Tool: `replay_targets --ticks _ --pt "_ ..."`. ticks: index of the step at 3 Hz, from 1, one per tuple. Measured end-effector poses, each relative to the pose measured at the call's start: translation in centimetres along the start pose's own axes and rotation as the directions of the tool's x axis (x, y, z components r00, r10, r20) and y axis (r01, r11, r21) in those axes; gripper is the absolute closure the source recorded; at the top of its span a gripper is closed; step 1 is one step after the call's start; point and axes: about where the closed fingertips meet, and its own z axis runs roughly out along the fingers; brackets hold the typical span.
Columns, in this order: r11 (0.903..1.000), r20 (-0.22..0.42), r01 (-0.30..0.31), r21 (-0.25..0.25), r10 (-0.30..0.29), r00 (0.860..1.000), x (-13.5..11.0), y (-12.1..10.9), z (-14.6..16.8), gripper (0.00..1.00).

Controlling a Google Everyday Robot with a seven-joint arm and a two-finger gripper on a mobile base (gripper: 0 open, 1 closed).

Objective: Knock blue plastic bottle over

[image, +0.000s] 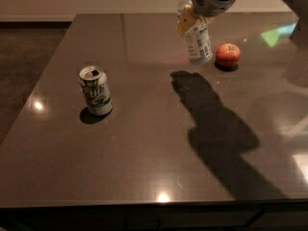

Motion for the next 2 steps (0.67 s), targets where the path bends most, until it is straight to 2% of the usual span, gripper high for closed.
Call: replay_targets --ticks 1,2 --pt "0.9960 -0.044 0.051 -0.072 -0.055 0.998 0.53 -0.09 0.50 1.00" --pt "0.9964 -0.041 0.051 -0.067 -0.054 0.998 0.46 -0.02 0.44 1.00"
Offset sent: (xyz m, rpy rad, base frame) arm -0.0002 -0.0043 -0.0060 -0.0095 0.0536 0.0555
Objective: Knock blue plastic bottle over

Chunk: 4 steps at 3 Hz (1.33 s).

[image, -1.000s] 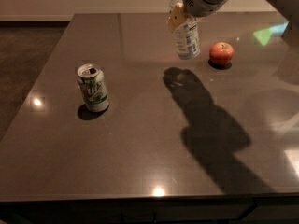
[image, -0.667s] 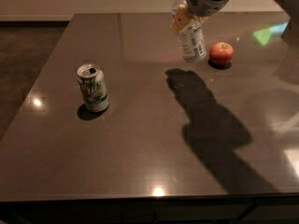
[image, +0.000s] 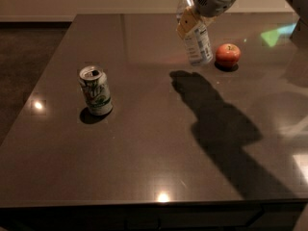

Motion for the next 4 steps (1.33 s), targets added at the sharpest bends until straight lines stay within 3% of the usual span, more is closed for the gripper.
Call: replay_targets --ticks 2,3,4 --pt "0.9980 -0.067 0.048 0.040 -0.045 0.997 1.3 0.5 0.3 1.00" --pt "0.9932 -0.141 0.089 0.075 -0.077 0.987 3.4 0.6 -0.1 1.00" --pt "0.9895 -0.204 0.133 0.057 -0.119 0.972 5.8 1.7 -0.9 1.00"
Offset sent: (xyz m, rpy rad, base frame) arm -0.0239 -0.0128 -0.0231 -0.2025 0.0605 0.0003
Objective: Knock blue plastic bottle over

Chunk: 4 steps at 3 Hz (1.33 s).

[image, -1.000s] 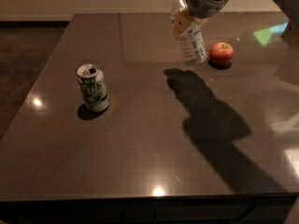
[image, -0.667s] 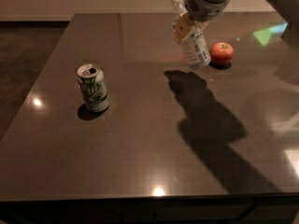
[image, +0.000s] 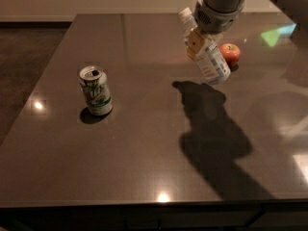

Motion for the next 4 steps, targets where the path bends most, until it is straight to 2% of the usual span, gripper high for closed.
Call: replay_targets --ticks 1,2,3,4 --pt "0.9976 -0.070 0.062 -0.029 -0.064 0.995 2.0 2.0 0.0 1.00" --pt "0.9902 -0.140 0.127 -0.058 -0.134 0.981 3.9 4.1 0.2 1.00" --pt "0.9730 -0.214 0.213 -0.089 -0.228 0.950 5.5 6.4 0.7 0.98" --pt "0.9608 -0.267 0.261 -0.092 -0.277 0.923 6.4 7.4 1.3 0.75"
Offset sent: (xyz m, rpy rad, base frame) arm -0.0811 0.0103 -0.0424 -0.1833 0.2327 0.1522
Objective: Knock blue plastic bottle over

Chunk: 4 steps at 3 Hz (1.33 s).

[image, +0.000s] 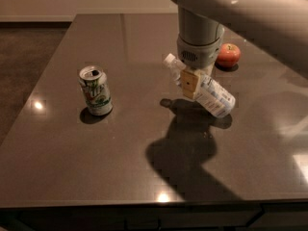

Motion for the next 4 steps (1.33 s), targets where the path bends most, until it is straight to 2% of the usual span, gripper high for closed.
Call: replay_targets --ticks 1,2,3,4 --pt "0.9991 -0.051 0.032 0.029 -0.031 0.998 0.4 0.5 1.0 0.53" --pt "0.9969 -0.087 0.069 0.038 -0.065 0.994 0.8 0.9 1.9 0.13" --pt "0.9957 -0.105 0.087 0.032 -0.084 0.991 1.0 1.0 2.5 0.00" --pt "0.9957 -0.105 0.087 0.032 -0.084 0.991 1.0 1.0 2.5 0.00"
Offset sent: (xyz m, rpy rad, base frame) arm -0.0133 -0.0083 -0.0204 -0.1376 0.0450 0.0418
